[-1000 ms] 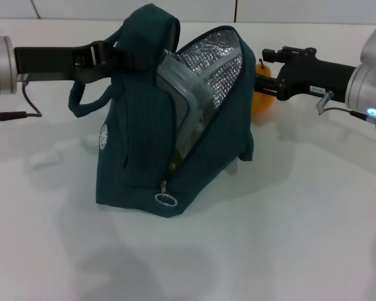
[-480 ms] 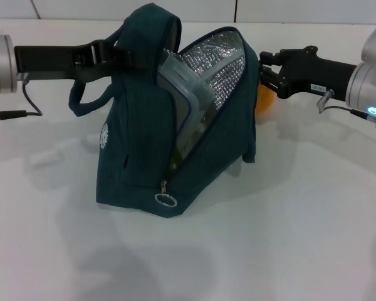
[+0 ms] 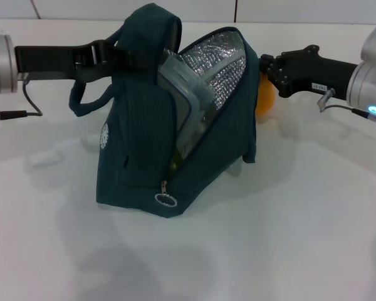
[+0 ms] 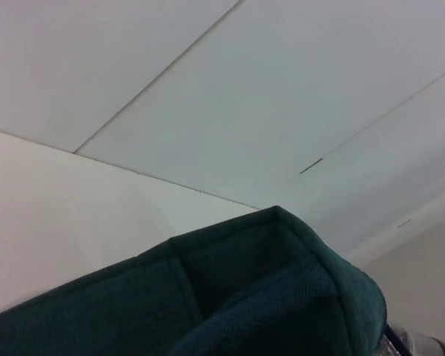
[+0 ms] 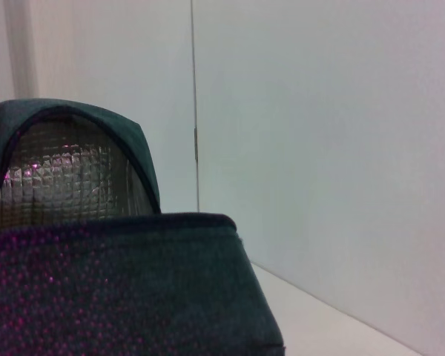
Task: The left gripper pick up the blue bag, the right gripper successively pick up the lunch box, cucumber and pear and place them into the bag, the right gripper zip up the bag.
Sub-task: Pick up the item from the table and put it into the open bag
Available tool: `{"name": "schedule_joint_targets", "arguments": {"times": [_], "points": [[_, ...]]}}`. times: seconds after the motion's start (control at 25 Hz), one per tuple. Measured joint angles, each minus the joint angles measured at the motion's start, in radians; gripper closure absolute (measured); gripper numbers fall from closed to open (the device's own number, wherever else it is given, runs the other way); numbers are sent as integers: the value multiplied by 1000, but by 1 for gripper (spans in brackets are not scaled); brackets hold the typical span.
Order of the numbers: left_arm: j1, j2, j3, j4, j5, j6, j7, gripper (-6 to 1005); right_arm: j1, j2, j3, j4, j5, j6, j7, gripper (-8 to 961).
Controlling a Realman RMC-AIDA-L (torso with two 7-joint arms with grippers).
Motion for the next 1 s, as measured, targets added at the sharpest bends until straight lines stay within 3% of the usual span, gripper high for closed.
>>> {"name": "schedule_joint_targets", "arguments": {"times": [0.2,0.44,1.0], "points": [[1,2,0,0,-13,1,0,948,-10,0,0,-17,0,1,-2,934],[7,2,2,0,-21,3,0,948,-108,0,-4,-157,0,-17,31,934],[10,1,0,0,-23,12,0,948,-202,-4,-15,-317,1,-105,109,935]]}}
